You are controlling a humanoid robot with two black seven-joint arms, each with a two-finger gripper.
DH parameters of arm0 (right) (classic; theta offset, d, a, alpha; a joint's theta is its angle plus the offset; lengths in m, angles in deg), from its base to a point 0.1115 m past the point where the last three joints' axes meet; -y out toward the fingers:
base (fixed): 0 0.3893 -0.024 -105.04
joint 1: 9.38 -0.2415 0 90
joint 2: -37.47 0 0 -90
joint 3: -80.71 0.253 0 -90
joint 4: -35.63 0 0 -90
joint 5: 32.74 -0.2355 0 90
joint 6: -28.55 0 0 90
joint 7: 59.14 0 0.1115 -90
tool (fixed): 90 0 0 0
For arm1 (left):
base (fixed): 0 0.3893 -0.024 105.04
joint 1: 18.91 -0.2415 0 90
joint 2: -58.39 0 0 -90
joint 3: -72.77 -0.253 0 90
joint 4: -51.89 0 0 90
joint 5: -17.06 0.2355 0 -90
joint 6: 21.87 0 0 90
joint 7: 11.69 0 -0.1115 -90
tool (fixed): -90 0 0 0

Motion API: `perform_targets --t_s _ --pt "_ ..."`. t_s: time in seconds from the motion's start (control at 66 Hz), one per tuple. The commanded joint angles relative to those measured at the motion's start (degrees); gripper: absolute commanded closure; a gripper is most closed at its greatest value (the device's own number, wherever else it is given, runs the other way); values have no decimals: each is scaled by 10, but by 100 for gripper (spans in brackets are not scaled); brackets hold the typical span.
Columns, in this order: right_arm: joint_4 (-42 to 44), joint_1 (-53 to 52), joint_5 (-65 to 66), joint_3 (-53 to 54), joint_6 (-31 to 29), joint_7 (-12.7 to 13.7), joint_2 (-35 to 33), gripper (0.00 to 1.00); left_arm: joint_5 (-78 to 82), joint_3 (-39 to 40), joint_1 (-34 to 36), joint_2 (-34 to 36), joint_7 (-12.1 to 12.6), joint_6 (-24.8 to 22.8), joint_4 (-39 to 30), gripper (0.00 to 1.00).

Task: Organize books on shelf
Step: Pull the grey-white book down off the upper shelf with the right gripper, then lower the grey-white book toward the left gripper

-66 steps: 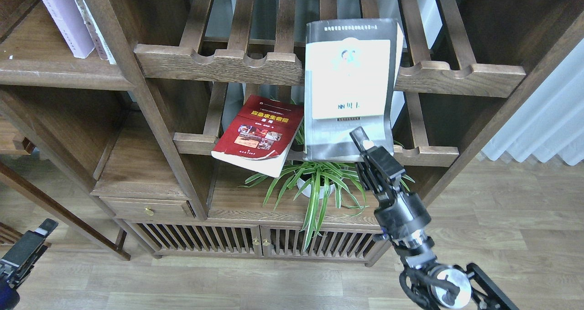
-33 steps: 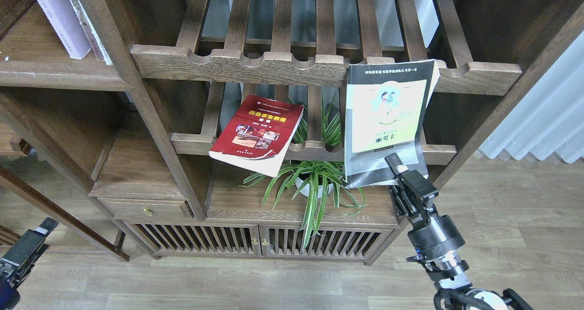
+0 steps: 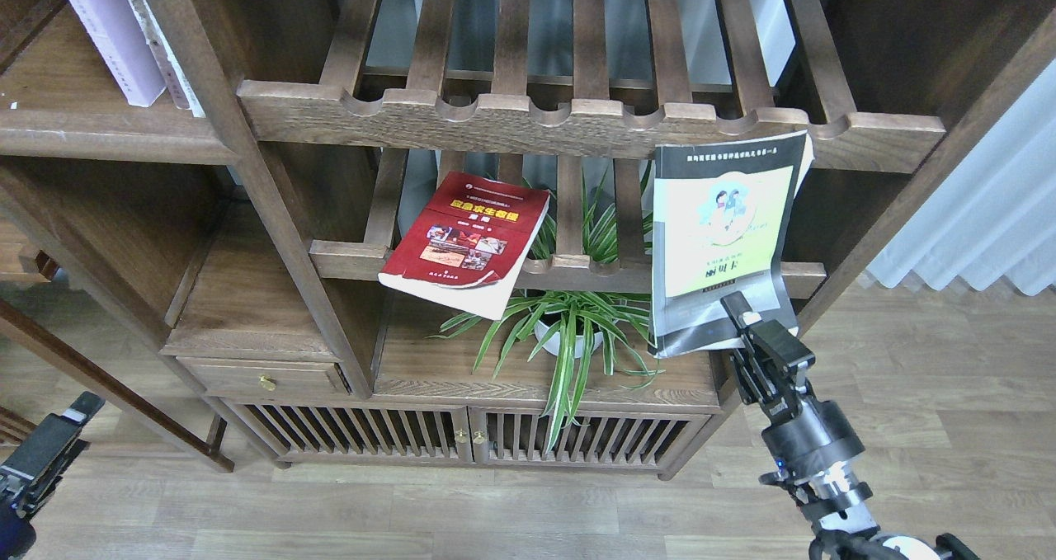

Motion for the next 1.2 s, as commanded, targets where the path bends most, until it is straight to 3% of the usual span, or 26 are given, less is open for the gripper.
perform_targets --t_s 0.0,0.712,1.106,1.182 --pt "1 4 -1 -2 0 0 0 94 0 -3 1 0 0 0 0 0" --pt "9 126 -1 -12 0 1 -5 94 0 -6 1 -1 0 0 0 0" --pt "27 161 9 -74 0 4 -6 93 -9 -56 2 -12 0 0 20 0" --pt "29 157 12 -99 0 5 -7 92 -45 -99 3 -12 0 0 26 0"
